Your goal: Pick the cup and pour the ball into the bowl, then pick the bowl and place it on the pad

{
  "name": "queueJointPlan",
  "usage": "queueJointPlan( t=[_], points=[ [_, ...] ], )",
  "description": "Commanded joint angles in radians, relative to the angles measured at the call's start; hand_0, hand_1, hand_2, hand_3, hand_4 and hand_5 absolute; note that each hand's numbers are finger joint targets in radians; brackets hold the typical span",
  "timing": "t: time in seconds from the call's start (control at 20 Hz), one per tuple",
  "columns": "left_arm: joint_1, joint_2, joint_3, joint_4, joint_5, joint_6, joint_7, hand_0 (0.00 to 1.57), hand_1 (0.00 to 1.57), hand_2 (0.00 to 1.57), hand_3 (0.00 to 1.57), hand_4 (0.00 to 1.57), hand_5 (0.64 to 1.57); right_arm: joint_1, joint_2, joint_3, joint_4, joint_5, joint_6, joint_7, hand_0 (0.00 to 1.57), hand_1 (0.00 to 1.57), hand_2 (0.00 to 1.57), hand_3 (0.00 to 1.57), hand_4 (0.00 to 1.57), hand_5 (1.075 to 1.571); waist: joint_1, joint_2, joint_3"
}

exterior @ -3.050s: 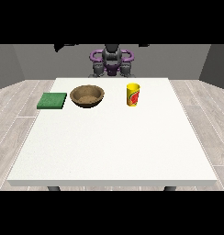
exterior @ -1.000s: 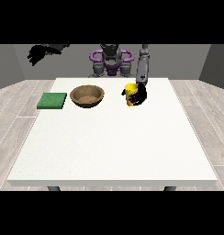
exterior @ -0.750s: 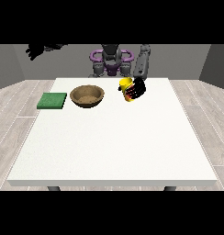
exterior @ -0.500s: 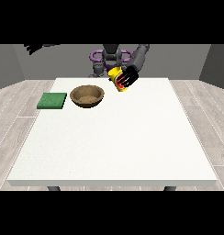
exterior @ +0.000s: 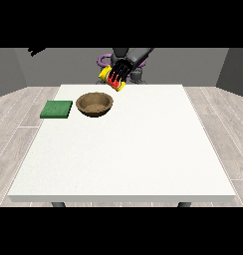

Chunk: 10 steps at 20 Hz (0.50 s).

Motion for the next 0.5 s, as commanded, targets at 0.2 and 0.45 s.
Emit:
queueJointPlan(
  t=[0.2,0.45],
  points=[
    [-0.043,-0.007,-0.216,0.045,-0.233,-0.14,0.259,0.91,0.91,1.57,1.5,1.04,1.571,0.055,-0.008,-0.016,0.075,0.016,0.026,-0.055,0.0,0.0,0.0,0.17,0.43,1.57,0.041,-0.069,-0.0012],
    [-0.143,0.0,-0.237,0.053,-0.335,-0.269,0.297,0.0,0.0,1.57,1.43,0.87,1.559,0.096,-0.043,-0.048,0.12,0.019,0.05,-0.088,0.0,0.0,0.0,0.24,0.45,1.57,0.091,-0.08,-0.0013]
  ],
)
